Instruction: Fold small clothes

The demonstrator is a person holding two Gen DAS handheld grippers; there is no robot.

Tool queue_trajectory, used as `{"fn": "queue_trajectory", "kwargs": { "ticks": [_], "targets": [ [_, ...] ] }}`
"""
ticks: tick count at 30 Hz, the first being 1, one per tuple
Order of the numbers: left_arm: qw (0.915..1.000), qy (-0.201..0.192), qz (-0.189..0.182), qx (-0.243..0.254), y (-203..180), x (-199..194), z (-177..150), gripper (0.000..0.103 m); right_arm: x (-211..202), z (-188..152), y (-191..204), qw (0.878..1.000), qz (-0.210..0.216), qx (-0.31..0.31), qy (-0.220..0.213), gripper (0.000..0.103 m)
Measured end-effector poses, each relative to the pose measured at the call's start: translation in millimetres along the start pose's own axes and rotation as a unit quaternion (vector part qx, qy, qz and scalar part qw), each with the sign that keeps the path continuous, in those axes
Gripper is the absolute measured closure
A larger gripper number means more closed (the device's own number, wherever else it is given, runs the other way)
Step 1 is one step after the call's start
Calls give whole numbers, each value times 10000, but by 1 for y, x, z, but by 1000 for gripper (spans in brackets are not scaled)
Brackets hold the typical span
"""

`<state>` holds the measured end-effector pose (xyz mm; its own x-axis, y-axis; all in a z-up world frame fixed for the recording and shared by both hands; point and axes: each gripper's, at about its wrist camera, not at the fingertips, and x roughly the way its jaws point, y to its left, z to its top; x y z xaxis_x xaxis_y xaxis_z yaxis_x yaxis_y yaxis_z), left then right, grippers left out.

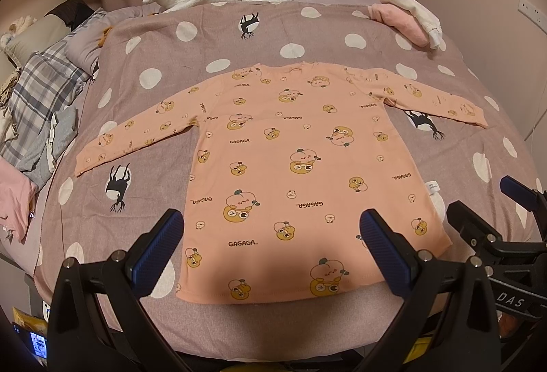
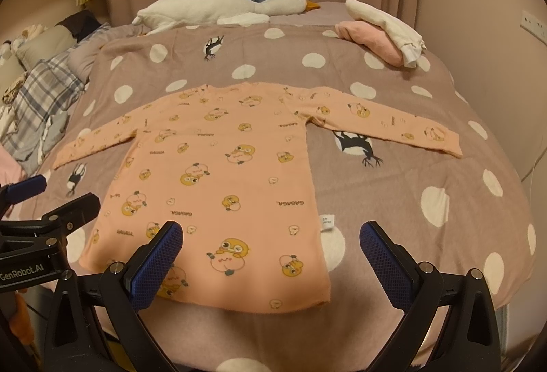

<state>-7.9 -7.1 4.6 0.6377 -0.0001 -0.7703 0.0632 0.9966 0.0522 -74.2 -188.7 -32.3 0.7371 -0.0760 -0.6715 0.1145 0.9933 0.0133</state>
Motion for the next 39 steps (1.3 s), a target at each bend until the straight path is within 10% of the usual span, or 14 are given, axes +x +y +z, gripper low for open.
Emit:
{"fn": "queue_trajectory", "kwargs": {
  "ticks": [21, 27, 32, 39],
  "targets": [
    [9985, 144, -460, -267, 6, 21, 0, 0, 3, -3, -9, 9982, 548, 254, 31, 1],
    [9871, 459, -1314, -785, 13, 55, 5, 0, 26, -12, -61, 9709, 1833, 1534, 166, 1],
    [9643, 347, -2292, -1279, 18, 69, 13, 0, 40, -16, -117, 9482, 1950, 2507, -69, 1],
    [9628, 408, -2447, -1072, 11, 97, 41, 0, 62, -9, -197, 9238, 1463, 3519, -354, 1]
  ]
}}
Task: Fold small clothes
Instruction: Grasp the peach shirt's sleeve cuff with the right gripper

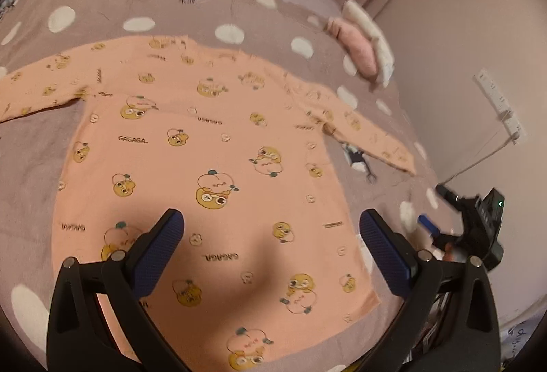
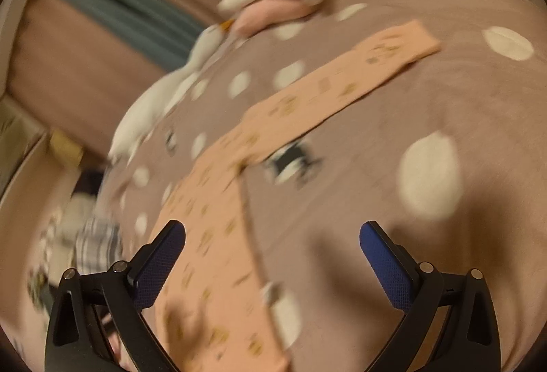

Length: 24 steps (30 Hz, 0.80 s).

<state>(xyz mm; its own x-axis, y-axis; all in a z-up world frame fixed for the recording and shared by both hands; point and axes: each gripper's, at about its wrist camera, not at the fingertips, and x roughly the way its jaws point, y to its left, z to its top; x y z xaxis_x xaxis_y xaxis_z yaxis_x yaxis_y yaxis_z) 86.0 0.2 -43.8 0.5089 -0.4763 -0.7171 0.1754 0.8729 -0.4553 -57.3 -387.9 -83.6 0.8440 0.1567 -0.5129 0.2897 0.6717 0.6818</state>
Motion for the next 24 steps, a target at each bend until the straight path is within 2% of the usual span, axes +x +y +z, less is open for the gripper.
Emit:
{"fn": "queue_trajectory", "kwargs": {
  "ticks": [2, 5, 9, 15, 19, 22, 24],
  "targets": [
    [9997, 215, 144, 53, 3, 12, 7, 0, 6, 15, -11, 9997, -152, 169, -123, 1],
    [9993, 346, 146, -29, 9, 26, 17, 0, 12, 30, -23, 9987, -251, 348, -259, 1],
    [9996, 255, 71, -135, 14, 33, 27, 0, 21, 54, -42, 9973, -123, 605, -398, 12],
    [9997, 117, 218, -58, 14, 42, 42, 0, 46, 89, -83, 9892, -318, 1316, -563, 33],
    [9993, 177, 318, -105, 20, 52, 48, 1, 42, 99, -102, 9831, -200, 1580, -908, 42],
    [9989, 219, 366, -187, 26, 57, 50, 1, 39, 104, -109, 9813, -245, 1613, -1023, 56],
    [9987, 225, 395, -243, 29, 59, 52, 1, 39, 108, -110, 9816, -446, 1552, -1015, 78]
  ]
}}
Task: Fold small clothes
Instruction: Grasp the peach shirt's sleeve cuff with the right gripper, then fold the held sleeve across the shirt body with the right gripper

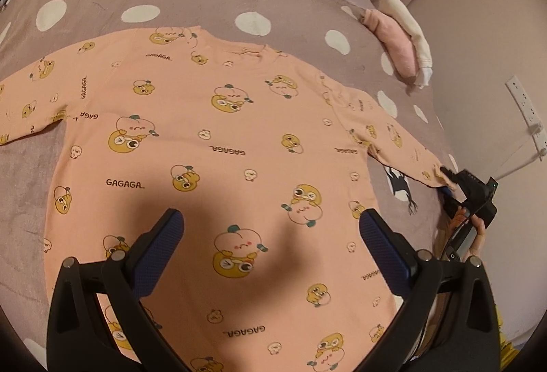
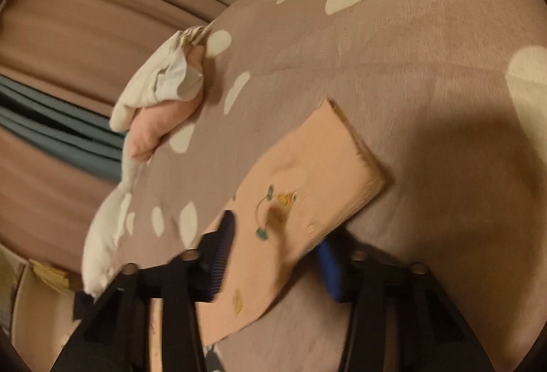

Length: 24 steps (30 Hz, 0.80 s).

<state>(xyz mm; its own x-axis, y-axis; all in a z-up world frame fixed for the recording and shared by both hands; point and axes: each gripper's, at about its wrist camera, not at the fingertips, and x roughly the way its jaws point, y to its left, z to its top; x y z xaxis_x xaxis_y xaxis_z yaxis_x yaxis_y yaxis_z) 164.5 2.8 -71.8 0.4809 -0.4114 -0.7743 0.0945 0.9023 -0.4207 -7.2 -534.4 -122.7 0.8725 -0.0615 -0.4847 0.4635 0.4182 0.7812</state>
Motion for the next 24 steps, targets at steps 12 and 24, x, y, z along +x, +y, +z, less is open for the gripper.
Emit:
{"fn": "queue_trajectory", "kwargs": {
  "ticks": [12, 24],
  "targets": [
    [9987, -308, 388, -136, 19, -26, 1, 1, -29, -7, 93, 9864, -124, -1640, -70, 95],
    [9939, -665, 532, -698, 79, -77, -14, 1, -17, -138, 314, 9061, 555, -4184, 282, 95]
  ]
}}
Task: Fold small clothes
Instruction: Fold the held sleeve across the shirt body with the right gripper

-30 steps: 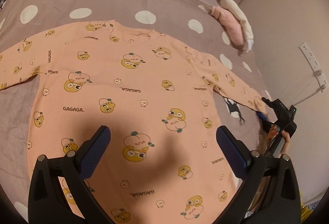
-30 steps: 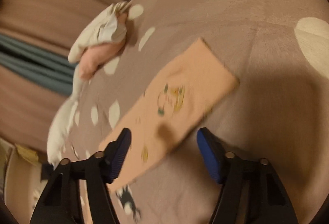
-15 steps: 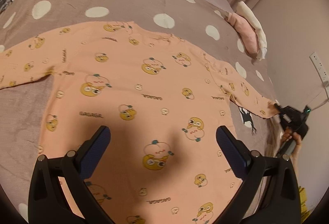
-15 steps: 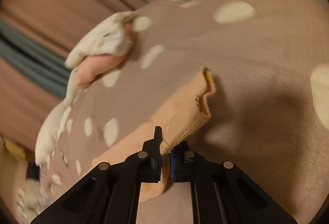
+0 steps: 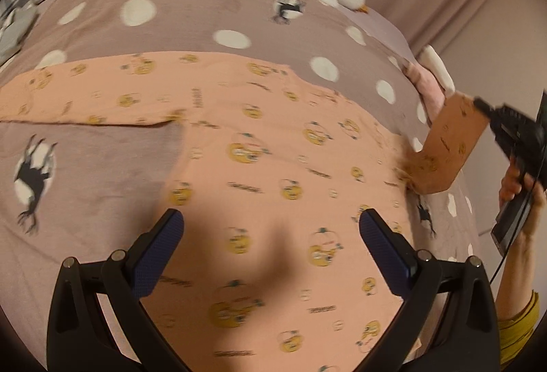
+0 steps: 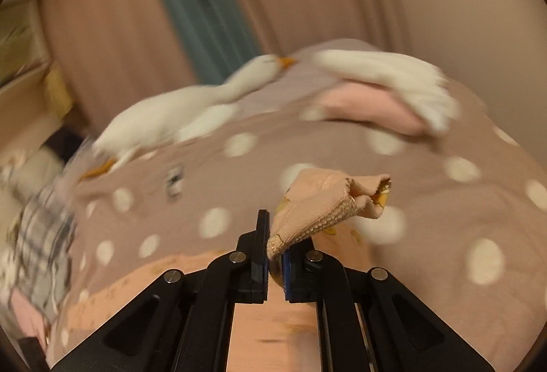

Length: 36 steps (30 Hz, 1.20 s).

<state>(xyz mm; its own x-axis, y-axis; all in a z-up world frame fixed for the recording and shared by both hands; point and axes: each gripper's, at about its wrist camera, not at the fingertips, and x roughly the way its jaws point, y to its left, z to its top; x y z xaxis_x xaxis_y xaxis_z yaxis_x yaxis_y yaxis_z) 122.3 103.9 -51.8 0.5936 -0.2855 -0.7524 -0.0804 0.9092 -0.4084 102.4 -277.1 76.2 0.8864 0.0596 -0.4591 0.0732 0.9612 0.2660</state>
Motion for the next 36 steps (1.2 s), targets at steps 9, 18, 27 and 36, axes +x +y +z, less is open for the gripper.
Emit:
{"fn": "queue_trajectory", "kwargs": {
  "ticks": [9, 18, 27, 36],
  "targets": [
    [9982, -83, 232, -542, 64, -17, -2, 1, 80, -73, 140, 9812, 194, -1754, 777, 95],
    [9951, -69, 288, -942, 97, -15, -2, 1, 128, -164, 204, 9294, -34, -3392, 1452, 95],
    [9807, -184, -132, -1944, 151, -13, 11, 1, 117, -144, 221, 9170, 990, -3379, 1875, 61],
    [9501, -803, -750, -2919, 215, -26, 32, 1, 126, -118, 151, 9610, 1527, -1330, 1885, 68]
  ]
}}
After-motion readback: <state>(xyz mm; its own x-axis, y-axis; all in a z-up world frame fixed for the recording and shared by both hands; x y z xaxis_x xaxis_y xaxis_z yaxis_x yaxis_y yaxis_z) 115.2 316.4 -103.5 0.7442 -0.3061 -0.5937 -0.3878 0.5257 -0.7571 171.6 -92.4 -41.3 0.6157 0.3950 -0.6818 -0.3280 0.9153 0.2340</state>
